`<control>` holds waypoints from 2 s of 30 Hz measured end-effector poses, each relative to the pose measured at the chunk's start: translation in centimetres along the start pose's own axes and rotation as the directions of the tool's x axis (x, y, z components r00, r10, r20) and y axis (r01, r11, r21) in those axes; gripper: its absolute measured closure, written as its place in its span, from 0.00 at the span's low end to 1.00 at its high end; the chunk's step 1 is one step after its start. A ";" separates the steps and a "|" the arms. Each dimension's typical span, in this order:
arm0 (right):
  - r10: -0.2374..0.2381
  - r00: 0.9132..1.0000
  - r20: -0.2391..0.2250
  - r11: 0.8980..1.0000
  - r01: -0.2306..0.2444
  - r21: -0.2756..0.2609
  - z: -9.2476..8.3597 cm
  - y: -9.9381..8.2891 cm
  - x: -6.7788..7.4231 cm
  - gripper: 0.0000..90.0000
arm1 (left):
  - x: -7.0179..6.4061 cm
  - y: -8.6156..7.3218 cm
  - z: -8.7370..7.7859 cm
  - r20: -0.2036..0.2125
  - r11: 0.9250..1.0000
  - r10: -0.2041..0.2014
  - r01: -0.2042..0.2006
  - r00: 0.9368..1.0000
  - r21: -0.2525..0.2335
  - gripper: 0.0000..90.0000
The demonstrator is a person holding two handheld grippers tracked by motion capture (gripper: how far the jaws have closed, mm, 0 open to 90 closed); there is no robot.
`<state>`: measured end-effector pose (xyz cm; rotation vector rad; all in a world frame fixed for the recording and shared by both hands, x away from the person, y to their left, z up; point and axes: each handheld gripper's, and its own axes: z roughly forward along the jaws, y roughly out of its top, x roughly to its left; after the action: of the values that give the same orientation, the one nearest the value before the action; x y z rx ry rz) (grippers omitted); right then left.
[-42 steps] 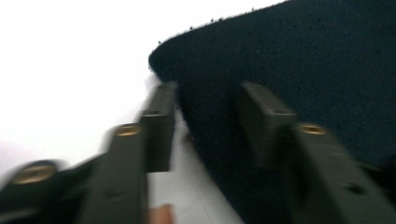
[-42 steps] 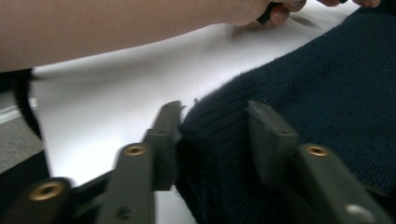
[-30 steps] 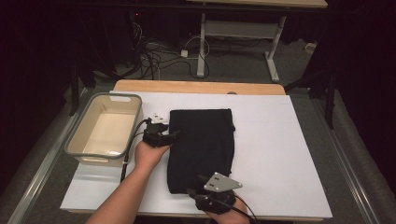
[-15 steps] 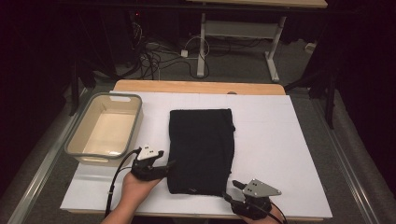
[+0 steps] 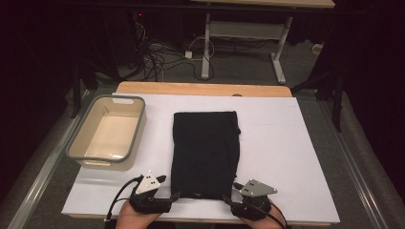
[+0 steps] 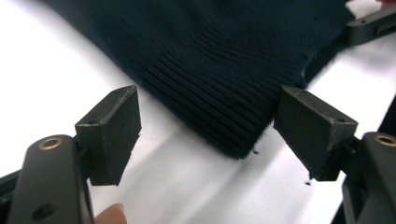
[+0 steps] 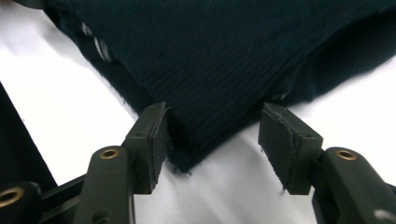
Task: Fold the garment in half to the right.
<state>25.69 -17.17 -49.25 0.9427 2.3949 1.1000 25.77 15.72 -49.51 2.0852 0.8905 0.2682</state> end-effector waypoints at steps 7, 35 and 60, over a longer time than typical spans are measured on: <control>0.011 0.999 -0.041 1.000 -0.010 0.018 0.3 0.3 -0.2 0.68 | -1.1 0.0 0.8 -0.017 0.993 0.095 -0.093 0.995 0.068 0.56; -0.215 0.956 -0.197 0.976 0.207 -0.062 2.9 2.8 5.9 0.95 | 3.0 -3.8 -4.1 -0.149 1.000 0.001 0.000 0.989 0.005 0.83; 0.011 1.000 -0.019 0.977 -0.015 -0.213 -2.3 -0.3 -1.5 0.24 | 4.0 0.1 -1.8 -0.111 0.988 0.016 -0.033 0.994 -0.152 0.15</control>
<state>25.38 -19.62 -47.99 0.8795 2.2314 1.3433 27.88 19.56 -48.76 1.9541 0.8800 0.4539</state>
